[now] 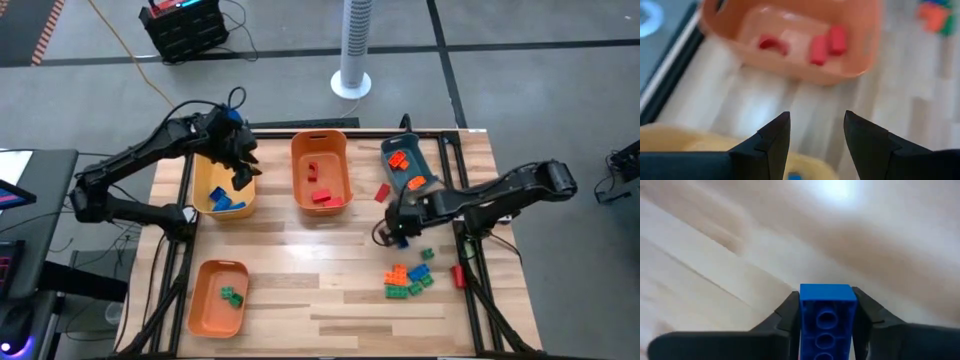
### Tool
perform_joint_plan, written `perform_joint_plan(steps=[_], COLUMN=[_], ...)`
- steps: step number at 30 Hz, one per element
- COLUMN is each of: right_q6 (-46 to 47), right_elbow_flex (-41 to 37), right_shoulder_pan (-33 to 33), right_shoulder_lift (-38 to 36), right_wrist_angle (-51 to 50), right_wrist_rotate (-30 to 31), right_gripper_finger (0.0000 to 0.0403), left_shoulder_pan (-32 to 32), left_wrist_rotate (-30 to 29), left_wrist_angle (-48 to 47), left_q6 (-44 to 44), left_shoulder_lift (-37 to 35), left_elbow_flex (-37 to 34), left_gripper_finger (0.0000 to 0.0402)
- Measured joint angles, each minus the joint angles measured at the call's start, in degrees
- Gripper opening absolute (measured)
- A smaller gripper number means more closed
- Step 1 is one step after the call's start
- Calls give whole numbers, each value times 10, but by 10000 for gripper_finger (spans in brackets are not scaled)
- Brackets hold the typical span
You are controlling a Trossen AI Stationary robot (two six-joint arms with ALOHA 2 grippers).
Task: Sort blocks
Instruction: Put the blue game piece into the yellow bin
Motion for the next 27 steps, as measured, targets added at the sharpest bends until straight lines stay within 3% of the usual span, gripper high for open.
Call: perform_joint_plan(steps=[5, 8, 12, 16, 18, 27], right_q6=[-143, -222, -315, -386, -414, -498], right_elbow_flex=[47, 66, 99, 137, 161, 294], right_shoulder_pan=[-54, -92, -123, -142, -148, -162], right_shoulder_lift=[-36, -43, -33, -5, 13, 102], right_wrist_angle=[155, 283, 410, 495, 529, 501], right_wrist_rotate=[60, 63, 62, 60, 56, -8], right_gripper_finger=[136, 135, 134, 134, 134, 134], left_shoulder_pan=[-3, -19, -48, -82, -88, -114], left_wrist_rotate=[141, 185, 186, 103, 96, 101], left_wrist_angle=[111, 213, 324, 391, 403, 433], left_q6=[-20, -47, -77, -130, -149, -208], left_shoulder_lift=[0, 0, 0, 15, 28, 79], left_elbow_flex=[-18, -35, -55, -58, -60, -60], left_gripper_finger=[179, 179, 179, 180, 188, 266])
